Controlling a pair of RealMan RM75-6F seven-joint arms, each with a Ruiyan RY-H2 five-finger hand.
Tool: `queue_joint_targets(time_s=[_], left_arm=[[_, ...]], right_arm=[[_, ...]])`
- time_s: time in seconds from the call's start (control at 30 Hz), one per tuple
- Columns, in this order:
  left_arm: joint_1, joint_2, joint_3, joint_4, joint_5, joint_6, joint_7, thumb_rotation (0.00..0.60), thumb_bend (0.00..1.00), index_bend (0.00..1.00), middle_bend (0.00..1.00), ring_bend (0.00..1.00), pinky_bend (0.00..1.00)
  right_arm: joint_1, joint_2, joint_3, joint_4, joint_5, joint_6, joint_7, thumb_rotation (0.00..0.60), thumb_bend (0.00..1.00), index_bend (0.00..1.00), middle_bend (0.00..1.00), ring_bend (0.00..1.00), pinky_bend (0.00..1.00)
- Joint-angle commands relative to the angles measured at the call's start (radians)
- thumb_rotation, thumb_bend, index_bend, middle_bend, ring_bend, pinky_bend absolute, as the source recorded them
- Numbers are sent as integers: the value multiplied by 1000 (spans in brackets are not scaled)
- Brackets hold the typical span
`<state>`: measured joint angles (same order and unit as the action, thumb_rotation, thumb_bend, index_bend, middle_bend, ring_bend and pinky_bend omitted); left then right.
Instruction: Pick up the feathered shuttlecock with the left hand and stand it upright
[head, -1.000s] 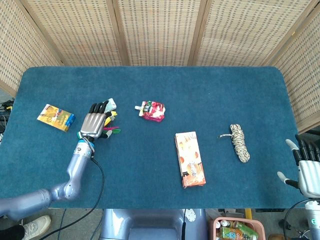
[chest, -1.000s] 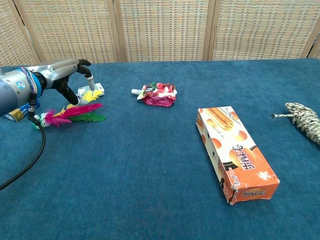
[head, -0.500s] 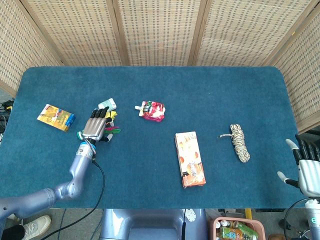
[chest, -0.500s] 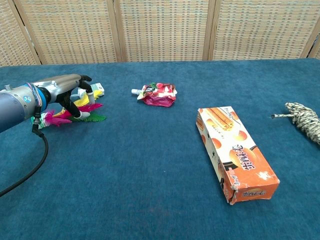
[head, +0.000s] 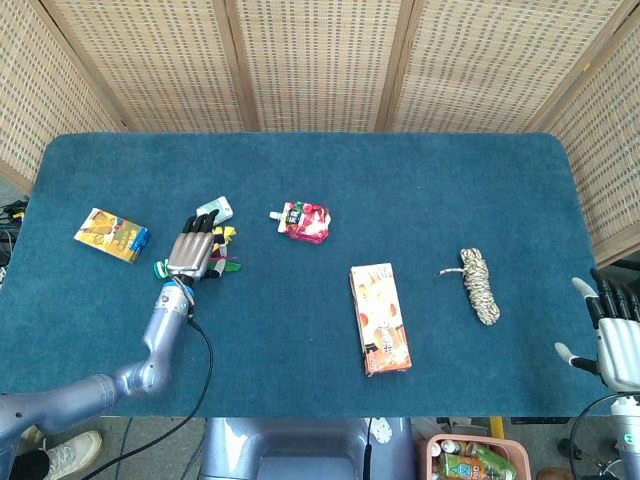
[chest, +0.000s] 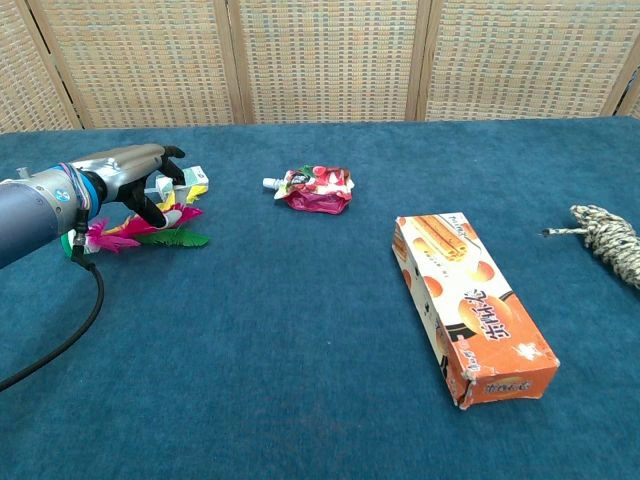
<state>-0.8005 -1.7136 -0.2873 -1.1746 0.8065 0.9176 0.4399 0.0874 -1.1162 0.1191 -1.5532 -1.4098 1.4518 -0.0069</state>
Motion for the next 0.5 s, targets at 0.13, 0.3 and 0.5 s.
queue_joint_targets(time_s=[0.13,0.3,0.5], left_arm=[[15,19,-12,-30,15,23,-43,600,455,625,0,0,0],[49,84,-27,-123,76,64,-124,600,457,653,0,0,0],[109,206,-57,-274,207,81,-348,600,483,708,0,0,0]], right_arm=[[-2,1,-2,-2,-3,4,0,600,0,0,0,0,0],[-4,3,-4,-5,-8,9,3,600,0,0,0,0,0],[-5,2,-5,-7,-13,15,-2,600,0,0,0,0,0]])
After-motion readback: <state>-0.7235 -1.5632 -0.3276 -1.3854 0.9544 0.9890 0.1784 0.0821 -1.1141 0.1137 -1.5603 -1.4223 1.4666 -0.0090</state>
